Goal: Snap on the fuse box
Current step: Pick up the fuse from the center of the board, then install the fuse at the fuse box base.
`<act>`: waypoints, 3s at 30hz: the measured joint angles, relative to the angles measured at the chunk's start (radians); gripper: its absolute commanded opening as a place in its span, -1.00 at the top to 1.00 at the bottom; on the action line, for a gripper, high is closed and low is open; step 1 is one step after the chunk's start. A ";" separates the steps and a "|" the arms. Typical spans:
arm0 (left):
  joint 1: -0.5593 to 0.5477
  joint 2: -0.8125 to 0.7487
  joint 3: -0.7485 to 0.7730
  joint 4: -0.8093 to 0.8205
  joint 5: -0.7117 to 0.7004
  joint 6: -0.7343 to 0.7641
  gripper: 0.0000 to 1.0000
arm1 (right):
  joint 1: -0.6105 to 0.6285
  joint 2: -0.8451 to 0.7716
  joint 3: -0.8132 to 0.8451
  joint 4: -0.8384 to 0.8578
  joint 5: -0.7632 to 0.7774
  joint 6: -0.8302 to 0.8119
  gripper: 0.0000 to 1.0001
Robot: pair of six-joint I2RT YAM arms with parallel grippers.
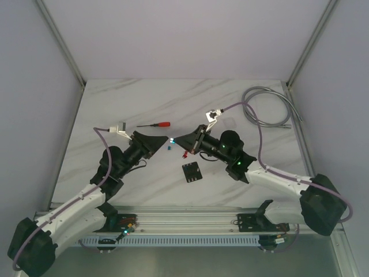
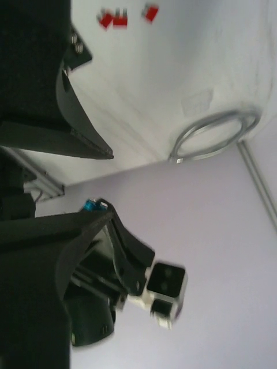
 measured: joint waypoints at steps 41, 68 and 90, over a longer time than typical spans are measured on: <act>0.094 0.034 -0.002 -0.610 -0.125 0.369 -1.00 | 0.212 0.544 0.704 -1.491 0.535 -0.286 1.00; 0.109 0.027 -0.007 -0.659 -0.164 0.353 -1.00 | 0.240 0.614 0.734 -1.498 0.629 -0.292 1.00; 0.113 0.027 -0.008 -0.666 -0.164 0.349 -1.00 | 0.241 0.631 0.734 -1.480 0.639 -0.311 1.00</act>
